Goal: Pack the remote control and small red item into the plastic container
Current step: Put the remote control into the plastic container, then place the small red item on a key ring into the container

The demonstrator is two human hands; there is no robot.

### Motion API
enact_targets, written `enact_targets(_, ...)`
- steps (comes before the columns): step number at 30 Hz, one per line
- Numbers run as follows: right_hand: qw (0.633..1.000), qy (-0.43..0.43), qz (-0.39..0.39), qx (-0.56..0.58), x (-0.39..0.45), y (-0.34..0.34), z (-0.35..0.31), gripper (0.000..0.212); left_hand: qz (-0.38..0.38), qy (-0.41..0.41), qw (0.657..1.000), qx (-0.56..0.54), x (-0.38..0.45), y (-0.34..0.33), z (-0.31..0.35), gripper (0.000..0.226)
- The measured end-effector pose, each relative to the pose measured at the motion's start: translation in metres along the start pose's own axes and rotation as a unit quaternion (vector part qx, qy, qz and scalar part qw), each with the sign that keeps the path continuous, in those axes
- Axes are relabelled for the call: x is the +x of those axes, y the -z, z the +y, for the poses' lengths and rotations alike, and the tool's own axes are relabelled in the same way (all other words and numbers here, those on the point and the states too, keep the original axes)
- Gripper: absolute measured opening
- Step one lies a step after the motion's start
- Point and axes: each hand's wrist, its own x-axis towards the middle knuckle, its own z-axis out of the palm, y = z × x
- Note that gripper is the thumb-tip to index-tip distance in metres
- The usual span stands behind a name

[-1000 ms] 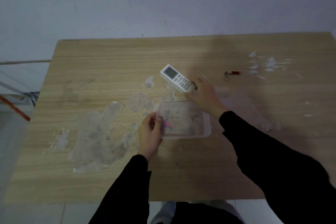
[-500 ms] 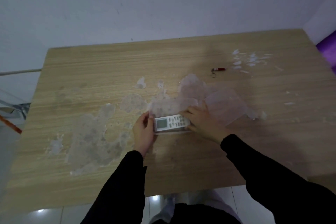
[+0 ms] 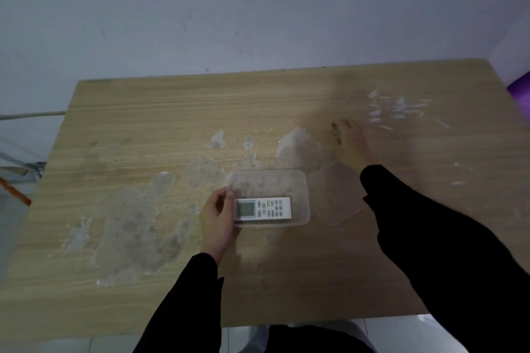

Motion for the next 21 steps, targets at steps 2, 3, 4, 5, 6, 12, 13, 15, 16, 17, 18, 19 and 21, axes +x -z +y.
enact_targets(2, 0.998, -0.028, -0.024, -0.058, 0.015, -0.001, 0.014, 0.042, 0.015, 0.007, 1.0, -0.017, 0.003, -0.002, 0.005, 0.013)
enact_targets(3, 0.996, -0.021, -0.03, -0.084, 0.018, -0.002, 0.018, 0.043, 0.027, 0.015, 0.999, -0.033, 0.004, -0.001, 0.008, 0.013)
enact_targets(4, 0.994, -0.009, -0.027, -0.104, 0.019, -0.003, 0.021, 0.043, 0.046, 0.024, 0.998, -0.045, 0.005, -0.001, 0.01, 0.015)
enact_targets(5, 0.993, -0.002, -0.019, -0.117, 0.018, -0.002, 0.023, 0.039, 0.068, 0.03, 0.996, -0.048, 0.006, -0.001, 0.013, 0.018)
enact_targets(6, 0.992, 0.001, -0.009, -0.122, 0.017, 0.0, 0.023, 0.034, 0.089, 0.032, 0.995, -0.044, 0.007, 0.0, 0.016, 0.019)
enact_targets(12, 0.998, 0.047, -0.008, -0.044, -0.005, 0.008, 0.006, 0.018, 0.081, -0.061, 0.994, 0.027, 0.009, -0.002, 0.041, 0.023)
enact_targets(13, 0.998, 0.059, -0.009, -0.015, -0.01, 0.01, -0.004, 0.019, 0.062, -0.08, 0.994, 0.045, 0.011, -0.005, 0.045, 0.025)
enact_targets(15, 0.995, 0.098, -0.012, 0.023, -0.023, 0.012, -0.031, 0.021, 0.01, -0.123, 0.989, 0.083, 0.011, -0.01, 0.053, 0.03)
enact_targets(16, 0.992, 0.121, -0.015, 0.034, -0.031, 0.013, -0.044, 0.022, -0.022, -0.143, 0.985, 0.098, 0.012, -0.014, 0.058, 0.033)
enact_targets(17, 0.988, 0.146, -0.019, 0.044, -0.04, 0.013, -0.057, 0.022, -0.059, -0.158, 0.98, 0.107, 0.013, -0.018, 0.061, 0.038)
enact_targets(18, 0.984, 0.17, -0.026, 0.05, -0.048, 0.012, -0.069, 0.021, -0.096, -0.164, 0.975, 0.112, 0.014, -0.022, 0.064, 0.042)
enact_targets(19, 0.98, 0.192, -0.031, 0.052, -0.059, 0.012, -0.079, 0.021, -0.129, -0.163, 0.971, 0.115, 0.014, -0.026, 0.066, 0.045)
enact_targets(21, 0.974, 0.217, -0.044, 0.055, -0.078, 0.009, -0.093, 0.021, -0.164, -0.149, 0.968, 0.117, 0.015, -0.03, 0.068, 0.04)
